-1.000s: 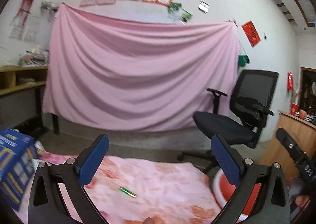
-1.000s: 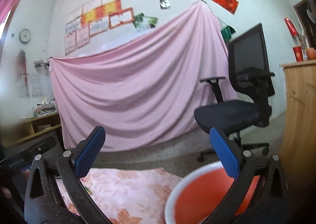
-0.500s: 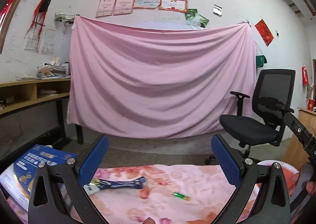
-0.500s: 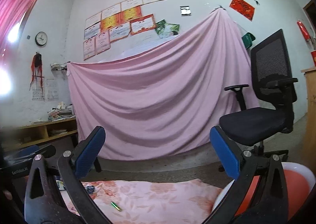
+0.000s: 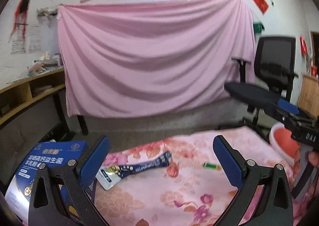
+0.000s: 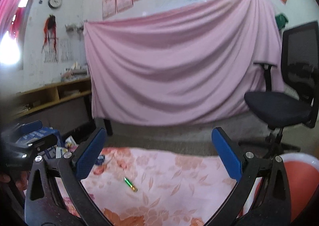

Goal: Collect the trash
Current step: 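Move both open tools back over the bed toward the remaining trash, then grasp the blue-white wrapper strip with the left tool while the right tool grasps the green battery, then lift the wrapper with the left tool while the right tool carries the battery over the bucket, then open the left tool over the bucket while the right tool opens to drop the battery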

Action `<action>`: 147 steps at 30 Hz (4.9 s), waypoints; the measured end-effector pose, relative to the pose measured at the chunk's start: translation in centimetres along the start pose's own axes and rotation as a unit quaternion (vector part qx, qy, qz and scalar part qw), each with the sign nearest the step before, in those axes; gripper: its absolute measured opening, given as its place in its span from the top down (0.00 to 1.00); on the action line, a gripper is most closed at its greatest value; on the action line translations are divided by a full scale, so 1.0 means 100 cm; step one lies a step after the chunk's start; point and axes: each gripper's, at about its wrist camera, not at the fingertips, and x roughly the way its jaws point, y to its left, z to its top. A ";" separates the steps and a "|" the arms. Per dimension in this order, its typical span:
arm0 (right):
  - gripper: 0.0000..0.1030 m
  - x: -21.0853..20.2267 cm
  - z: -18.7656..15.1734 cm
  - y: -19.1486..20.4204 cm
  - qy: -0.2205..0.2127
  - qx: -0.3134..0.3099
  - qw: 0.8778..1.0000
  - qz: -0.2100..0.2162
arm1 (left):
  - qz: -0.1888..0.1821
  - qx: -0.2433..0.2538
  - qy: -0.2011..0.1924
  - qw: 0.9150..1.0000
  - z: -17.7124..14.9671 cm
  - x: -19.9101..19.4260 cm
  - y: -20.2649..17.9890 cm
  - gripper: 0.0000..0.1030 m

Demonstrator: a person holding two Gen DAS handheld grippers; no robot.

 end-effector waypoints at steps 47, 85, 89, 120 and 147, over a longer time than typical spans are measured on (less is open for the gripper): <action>0.69 0.115 -0.072 0.019 0.357 -0.035 0.926 0.120 | -0.031 0.079 0.261 0.962 -0.028 0.110 -0.006 1.00; 0.69 0.085 -0.056 -0.002 0.289 0.000 0.951 0.109 | -0.019 0.103 0.224 0.969 -0.015 0.108 -0.035 0.94; 0.69 0.068 -0.048 -0.012 0.259 0.004 0.960 0.103 | -0.057 0.056 0.190 0.979 -0.006 0.082 -0.047 0.94; 0.69 -0.129 0.021 -0.106 -0.097 -0.001 0.988 -0.118 | -0.291 0.008 -0.066 0.954 0.099 -0.009 -0.223 0.93; 0.69 -0.153 -0.030 -0.225 0.018 0.112 0.975 -0.193 | -0.364 -0.016 0.094 0.927 0.056 0.058 -0.349 0.93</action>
